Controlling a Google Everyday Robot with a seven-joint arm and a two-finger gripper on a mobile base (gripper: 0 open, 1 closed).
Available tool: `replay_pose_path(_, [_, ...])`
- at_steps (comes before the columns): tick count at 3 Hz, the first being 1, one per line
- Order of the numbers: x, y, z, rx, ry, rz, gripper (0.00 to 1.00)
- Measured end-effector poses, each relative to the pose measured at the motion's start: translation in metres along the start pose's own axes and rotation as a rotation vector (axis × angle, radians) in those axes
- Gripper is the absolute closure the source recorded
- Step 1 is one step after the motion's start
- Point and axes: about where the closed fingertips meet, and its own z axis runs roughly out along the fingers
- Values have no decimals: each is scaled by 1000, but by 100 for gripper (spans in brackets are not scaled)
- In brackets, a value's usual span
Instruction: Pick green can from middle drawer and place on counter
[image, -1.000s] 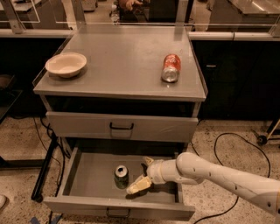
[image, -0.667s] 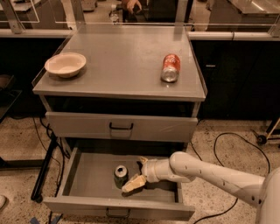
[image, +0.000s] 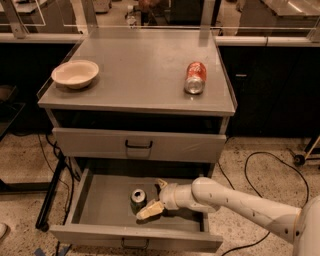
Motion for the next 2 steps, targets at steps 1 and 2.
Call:
replay_pose_path(1, [-6,-21,29,61,-96,-18,0])
replay_pose_path(2, [-6,-21,29,61,-96,-18,0])
